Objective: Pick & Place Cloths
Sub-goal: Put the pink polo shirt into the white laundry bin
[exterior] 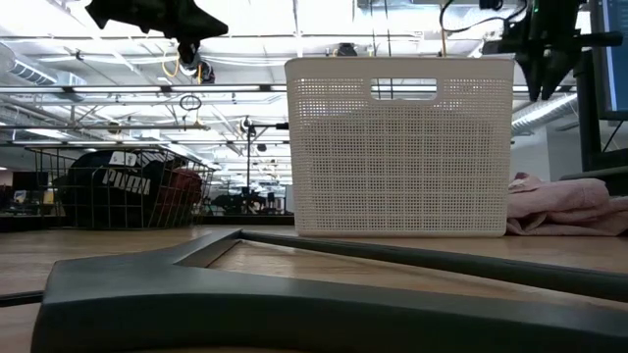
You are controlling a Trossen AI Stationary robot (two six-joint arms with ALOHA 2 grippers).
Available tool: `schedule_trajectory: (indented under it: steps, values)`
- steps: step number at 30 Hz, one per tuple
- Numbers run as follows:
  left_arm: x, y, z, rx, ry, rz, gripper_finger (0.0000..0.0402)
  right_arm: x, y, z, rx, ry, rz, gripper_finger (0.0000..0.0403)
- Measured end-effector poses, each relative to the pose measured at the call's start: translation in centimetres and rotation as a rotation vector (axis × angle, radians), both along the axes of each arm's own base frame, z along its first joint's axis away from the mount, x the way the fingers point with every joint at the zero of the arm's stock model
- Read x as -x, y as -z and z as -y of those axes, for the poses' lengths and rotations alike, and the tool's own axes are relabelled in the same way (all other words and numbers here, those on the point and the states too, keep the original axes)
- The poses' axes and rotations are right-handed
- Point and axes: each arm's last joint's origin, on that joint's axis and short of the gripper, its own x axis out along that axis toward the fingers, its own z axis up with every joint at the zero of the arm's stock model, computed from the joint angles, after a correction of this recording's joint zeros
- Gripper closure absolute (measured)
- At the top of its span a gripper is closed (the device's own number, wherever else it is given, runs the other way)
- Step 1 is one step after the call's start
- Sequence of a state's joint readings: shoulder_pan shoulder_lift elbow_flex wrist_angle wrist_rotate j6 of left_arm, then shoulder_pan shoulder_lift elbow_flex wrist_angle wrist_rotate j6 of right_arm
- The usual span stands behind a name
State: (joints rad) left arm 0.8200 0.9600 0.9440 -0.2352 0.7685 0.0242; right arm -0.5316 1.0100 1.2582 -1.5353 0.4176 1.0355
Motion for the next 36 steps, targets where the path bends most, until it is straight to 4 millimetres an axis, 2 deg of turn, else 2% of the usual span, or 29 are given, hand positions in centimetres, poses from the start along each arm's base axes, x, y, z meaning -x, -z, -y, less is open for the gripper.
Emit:
schedule_trajectory:
  steps: [4,11,17,24,27,36]
  values:
    - [0.0,0.0,0.0,0.0,0.0,0.0,0.0399,-0.2,1.3,0.3,-0.014,0.016,-0.017,0.0278]
    - [0.0,0.0,0.0,0.001,0.0,0.0,0.0388,0.1,3.0,1.0,-0.028,0.142,-0.015,0.0179]
    - [0.0,0.0,0.0,0.004,-0.001,0.0,0.0396,0.7,4.5,1.6,-0.065,0.209,-0.051,0.012]
    - [0.0,0.0,0.0,0.007,-0.002,0.001,0.0392,0.9,6.9,2.5,-0.125,0.248,-0.016,0.0093]
    - [0.0,0.0,0.0,0.016,-0.004,0.001,0.0399,0.9,7.9,3.0,-0.134,0.253,0.007,0.0092]
    - [0.0,0.0,0.0,0.032,-0.007,0.002,0.0386,1.8,10.2,3.8,-0.139,0.323,0.006,0.0092]
